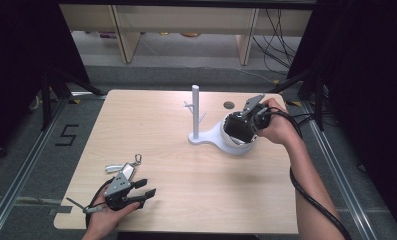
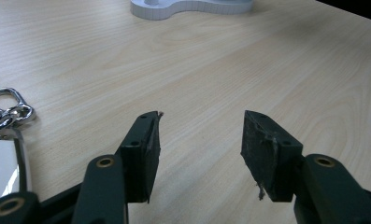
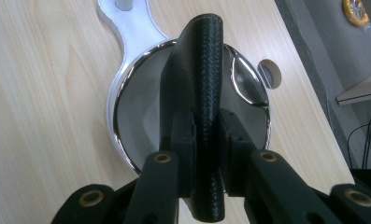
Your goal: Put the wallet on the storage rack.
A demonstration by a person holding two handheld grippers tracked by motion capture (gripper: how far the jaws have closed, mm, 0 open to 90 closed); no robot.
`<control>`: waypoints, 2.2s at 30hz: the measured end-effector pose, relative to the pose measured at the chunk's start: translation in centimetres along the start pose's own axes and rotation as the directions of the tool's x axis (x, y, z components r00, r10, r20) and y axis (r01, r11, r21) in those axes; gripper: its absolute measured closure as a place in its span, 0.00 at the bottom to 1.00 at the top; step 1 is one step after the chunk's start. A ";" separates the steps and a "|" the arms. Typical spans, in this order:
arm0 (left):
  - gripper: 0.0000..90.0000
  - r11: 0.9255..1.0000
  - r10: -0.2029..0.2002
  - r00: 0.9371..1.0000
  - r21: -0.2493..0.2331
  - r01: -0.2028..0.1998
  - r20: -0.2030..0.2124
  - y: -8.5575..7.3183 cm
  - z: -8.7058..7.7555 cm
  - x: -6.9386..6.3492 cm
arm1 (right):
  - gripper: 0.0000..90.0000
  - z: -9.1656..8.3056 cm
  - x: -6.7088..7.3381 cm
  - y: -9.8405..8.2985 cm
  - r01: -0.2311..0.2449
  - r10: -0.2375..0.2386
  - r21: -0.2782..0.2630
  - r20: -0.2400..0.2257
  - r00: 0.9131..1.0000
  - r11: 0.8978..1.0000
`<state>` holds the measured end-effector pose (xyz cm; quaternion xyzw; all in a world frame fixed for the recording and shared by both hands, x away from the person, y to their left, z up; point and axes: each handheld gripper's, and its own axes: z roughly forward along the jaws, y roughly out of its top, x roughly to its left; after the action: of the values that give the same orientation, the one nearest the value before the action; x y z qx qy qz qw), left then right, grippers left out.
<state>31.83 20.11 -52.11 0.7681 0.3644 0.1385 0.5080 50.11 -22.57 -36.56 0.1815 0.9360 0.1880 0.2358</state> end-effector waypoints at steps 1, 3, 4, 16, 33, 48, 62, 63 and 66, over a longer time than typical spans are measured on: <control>0.52 1.000 0.000 1.000 0.001 0.000 0.001 0.0 0.0 0.0 | 0.88 0.0 -0.1 0.0 -0.009 0.009 0.006 -0.001 1.000 1.000; 0.52 1.000 0.001 1.000 0.005 -0.001 0.000 0.0 0.0 0.0 | 0.87 0.1 -0.1 0.0 -0.003 0.003 0.004 0.003 1.000 1.000; 0.52 1.000 0.000 1.000 -0.006 0.000 0.013 -0.1 0.1 0.0 | 0.87 0.1 -0.2 0.1 -0.005 0.005 0.005 0.000 1.000 1.000; 0.52 1.000 0.004 1.000 -0.003 -0.004 0.011 -0.1 0.0 0.1 | 0.74 1.9 -0.2 0.2 -0.041 0.040 0.013 0.016 0.999 0.999; 0.52 1.000 0.003 1.000 -0.006 -0.003 0.006 -0.1 0.0 0.1 | 0.74 -1.1 -0.8 -0.5 -0.185 0.189 -0.068 0.056 0.980 0.980; 0.45 1.000 -0.017 1.000 -0.023 0.017 0.003 0.2 0.0 0.1 | 0.58 -3.6 0.9 -2.4 -0.270 0.277 -0.102 0.068 0.958 0.957; 0.61 0.994 -0.047 0.999 -0.099 0.044 -0.024 0.8 -0.6 0.4 | 0.55 -4.5 4.9 -6.6 -0.424 0.430 -0.126 0.020 0.903 0.897; 0.63 0.994 -0.056 0.998 -0.095 0.053 -0.031 0.9 -0.7 0.3 | 0.55 -4.4 5.2 -6.8 -0.430 0.435 -0.125 0.013 0.900 0.894; 0.67 0.993 -0.068 0.997 -0.101 0.065 -0.029 0.9 -0.9 0.3 | 0.55 -3.9 6.2 -7.4 -0.453 0.458 -0.133 0.003 0.889 0.881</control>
<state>31.95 20.73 -50.94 0.7270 0.3906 0.1521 0.5439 41.14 -27.36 -38.90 0.3838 0.8490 0.2948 0.2122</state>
